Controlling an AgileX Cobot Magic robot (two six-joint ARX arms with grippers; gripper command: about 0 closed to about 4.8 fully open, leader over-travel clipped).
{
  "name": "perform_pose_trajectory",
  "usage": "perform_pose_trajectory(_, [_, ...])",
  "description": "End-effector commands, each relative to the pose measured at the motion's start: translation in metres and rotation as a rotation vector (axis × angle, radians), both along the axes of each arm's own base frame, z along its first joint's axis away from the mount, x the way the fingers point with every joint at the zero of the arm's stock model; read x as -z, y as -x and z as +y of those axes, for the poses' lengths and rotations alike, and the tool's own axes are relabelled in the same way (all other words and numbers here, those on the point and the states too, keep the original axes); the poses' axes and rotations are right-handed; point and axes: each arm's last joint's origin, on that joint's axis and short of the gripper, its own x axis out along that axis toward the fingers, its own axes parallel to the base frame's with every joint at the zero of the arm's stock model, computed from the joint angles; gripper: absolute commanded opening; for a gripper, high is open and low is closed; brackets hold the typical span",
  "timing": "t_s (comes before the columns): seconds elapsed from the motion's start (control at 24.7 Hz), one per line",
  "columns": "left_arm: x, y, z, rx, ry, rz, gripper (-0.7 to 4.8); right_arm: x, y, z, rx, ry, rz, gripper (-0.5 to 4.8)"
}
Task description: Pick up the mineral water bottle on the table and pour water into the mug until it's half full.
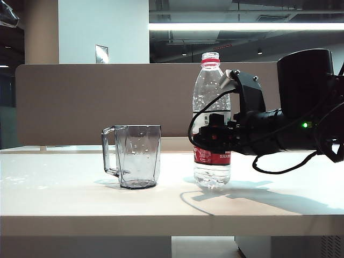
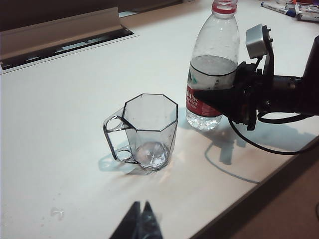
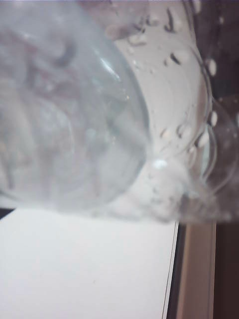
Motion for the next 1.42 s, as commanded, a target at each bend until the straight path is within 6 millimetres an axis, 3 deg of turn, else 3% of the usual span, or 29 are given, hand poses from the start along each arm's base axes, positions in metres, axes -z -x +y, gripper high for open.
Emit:
perform_pose_trajectory(0.04, [-0.003, 0.000, 0.000, 0.000, 0.008, -0.014, -0.05, -0.003, -0.001, 0.001, -0.001, 0.046, -0.055, 2.07])
perform_pose_trajectory(0.28, [-0.003, 0.000, 0.000, 0.000, 0.008, -0.014, -0.05, -0.023, -0.011, 0.005, 0.004, 0.232, -0.031, 2.09])
perform_pose_trajectory(0.4, [-0.003, 0.000, 0.000, 0.000, 0.008, -0.014, -0.05, -0.050, -0.026, 0.011, 0.004, 0.409, -0.003, 2.11])
perform_pose_trajectory(0.73, [-0.003, 0.000, 0.000, 0.000, 0.008, -0.014, -0.05, -0.093, -0.040, 0.013, 0.034, 0.804, -0.179, 2.12])
perform_pose_trajectory(1.01, [-0.003, 0.000, 0.000, 0.000, 0.007, -0.014, -0.05, -0.097, -0.039, 0.009, 0.080, 1.089, -0.284, 2.11])
perform_pose_trajectory(1.42, [-0.003, 0.000, 0.000, 0.000, 0.008, -0.014, -0.05, -0.100, -0.036, 0.018, 0.003, 1.303, -0.450, 2.11])
